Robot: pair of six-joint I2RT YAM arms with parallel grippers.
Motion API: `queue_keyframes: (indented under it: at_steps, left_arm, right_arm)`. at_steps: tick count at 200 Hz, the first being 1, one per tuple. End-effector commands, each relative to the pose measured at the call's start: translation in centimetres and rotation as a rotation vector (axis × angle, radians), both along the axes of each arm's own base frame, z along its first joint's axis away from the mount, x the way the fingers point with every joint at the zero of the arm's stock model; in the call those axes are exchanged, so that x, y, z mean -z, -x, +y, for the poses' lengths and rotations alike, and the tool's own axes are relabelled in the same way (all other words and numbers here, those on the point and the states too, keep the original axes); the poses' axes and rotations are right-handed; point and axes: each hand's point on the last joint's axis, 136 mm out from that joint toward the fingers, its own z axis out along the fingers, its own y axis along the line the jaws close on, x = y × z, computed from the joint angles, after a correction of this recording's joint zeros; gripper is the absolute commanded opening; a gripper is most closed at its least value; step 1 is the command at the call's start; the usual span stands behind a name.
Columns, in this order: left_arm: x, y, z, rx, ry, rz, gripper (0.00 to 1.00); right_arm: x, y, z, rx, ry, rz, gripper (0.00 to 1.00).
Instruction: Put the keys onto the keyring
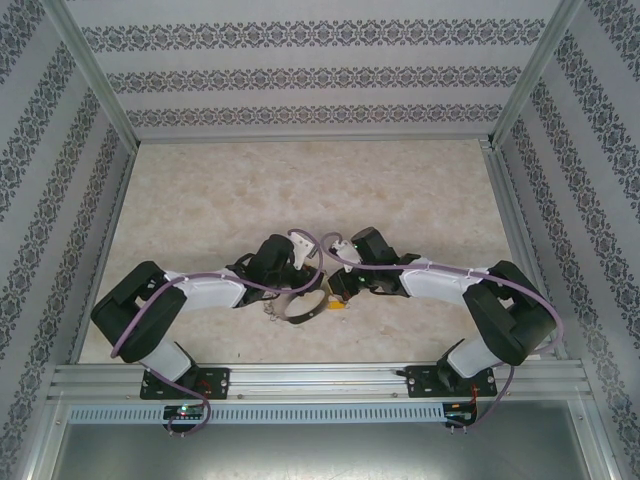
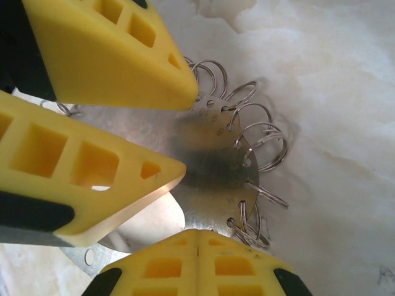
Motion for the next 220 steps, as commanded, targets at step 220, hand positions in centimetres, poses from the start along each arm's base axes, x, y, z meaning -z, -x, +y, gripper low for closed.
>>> queue_keyframes:
  at_steps: [220]
  left_arm:
    - [-0.8, -0.5, 0.8, -0.028, 0.023, -0.023, 0.43]
  right_arm:
    - [-1.9, -1.6, -1.6, 0.117, -0.054, -0.008, 0.40]
